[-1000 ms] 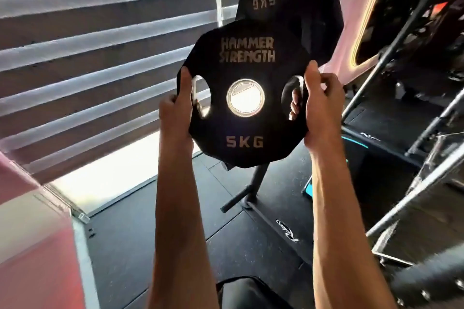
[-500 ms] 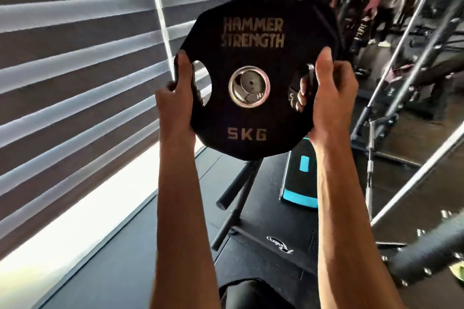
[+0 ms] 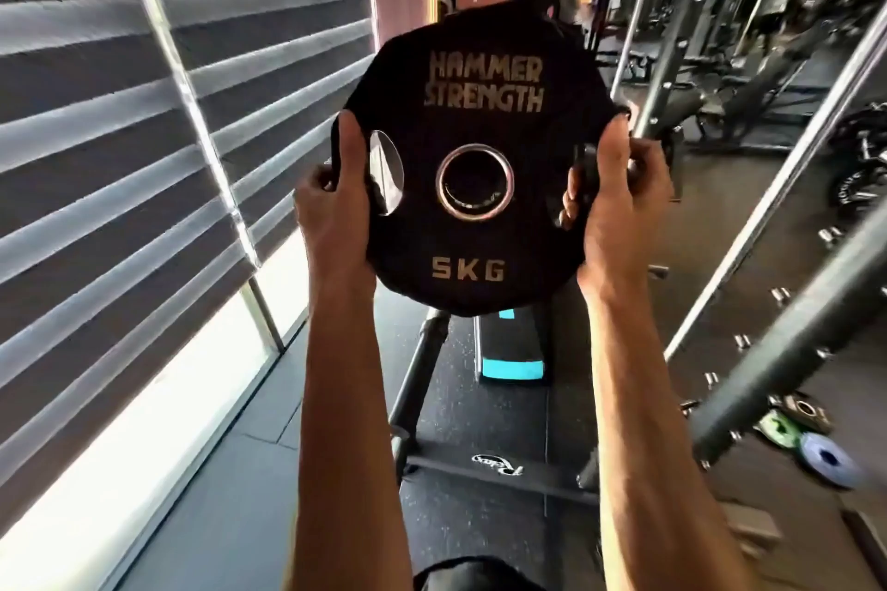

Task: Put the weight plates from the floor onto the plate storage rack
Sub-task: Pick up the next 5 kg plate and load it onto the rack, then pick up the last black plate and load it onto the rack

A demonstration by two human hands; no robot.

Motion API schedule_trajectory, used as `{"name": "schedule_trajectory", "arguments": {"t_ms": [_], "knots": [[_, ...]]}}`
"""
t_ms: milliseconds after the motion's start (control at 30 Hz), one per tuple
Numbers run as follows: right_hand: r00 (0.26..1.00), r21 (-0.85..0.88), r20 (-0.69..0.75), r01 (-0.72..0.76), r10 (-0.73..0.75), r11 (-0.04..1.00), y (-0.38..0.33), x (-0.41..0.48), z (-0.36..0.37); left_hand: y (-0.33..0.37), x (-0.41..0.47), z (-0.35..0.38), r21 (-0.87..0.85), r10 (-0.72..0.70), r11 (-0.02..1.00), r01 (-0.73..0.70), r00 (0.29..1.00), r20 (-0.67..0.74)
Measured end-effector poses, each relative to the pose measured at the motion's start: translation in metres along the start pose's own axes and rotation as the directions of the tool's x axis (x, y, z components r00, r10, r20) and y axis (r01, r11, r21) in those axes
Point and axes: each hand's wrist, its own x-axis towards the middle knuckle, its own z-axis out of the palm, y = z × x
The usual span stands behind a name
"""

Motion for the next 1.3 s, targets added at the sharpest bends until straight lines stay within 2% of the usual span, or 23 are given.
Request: {"name": "schedule_trajectory", "arguments": {"t_ms": [200,333,433,533,733,900,1100,1167,1300], "knots": [[0.993,-0.116,-0.071,0.090,-0.099,0.989,0.009,0.003,0.007,-0.012,0.016,0.003,0.022,0.009,1.000,-0.010,0.999,0.041],[0.947,-0.268,-0.141,0.243,-0.288,0.932,0.016,0.005,0.011,-0.025,0.033,0.012,-0.002,0.026,1.000,-0.027,0.999,-0.038],[0.941,-0.296,-0.131,0.265,-0.313,0.918,0.026,0.013,0.008,-0.035,0.046,0.016,-0.039,0.086,0.995,-0.087,0.996,-0.036],[0.946,-0.324,-0.106,0.258,-0.306,0.910,0.035,0.019,0.006,-0.039,0.057,0.019,-0.066,0.098,0.993,-0.097,0.995,0.016],[0.973,-0.224,-0.077,0.196,-0.218,0.955,0.052,0.028,0.006,-0.040,0.071,0.029,-0.087,0.137,0.988,-0.129,0.986,0.098],[0.969,-0.225,-0.039,0.228,-0.243,0.947,0.057,0.027,0.004,-0.041,0.071,0.033,-0.096,0.138,0.987,-0.127,0.984,0.111],[0.983,-0.288,-0.088,0.128,-0.160,0.949,0.057,0.019,-0.004,-0.049,0.058,0.028,-0.060,0.098,0.994,-0.094,0.993,0.072],[0.984,-0.342,-0.100,0.103,-0.145,0.934,0.060,0.009,-0.013,-0.060,0.046,0.026,-0.033,0.081,0.996,-0.080,0.997,0.008],[0.995,-0.376,-0.104,-0.049,0.011,0.925,0.079,-0.016,-0.052,-0.109,0.014,0.024,0.029,-0.071,0.997,0.076,0.989,-0.129]]}}
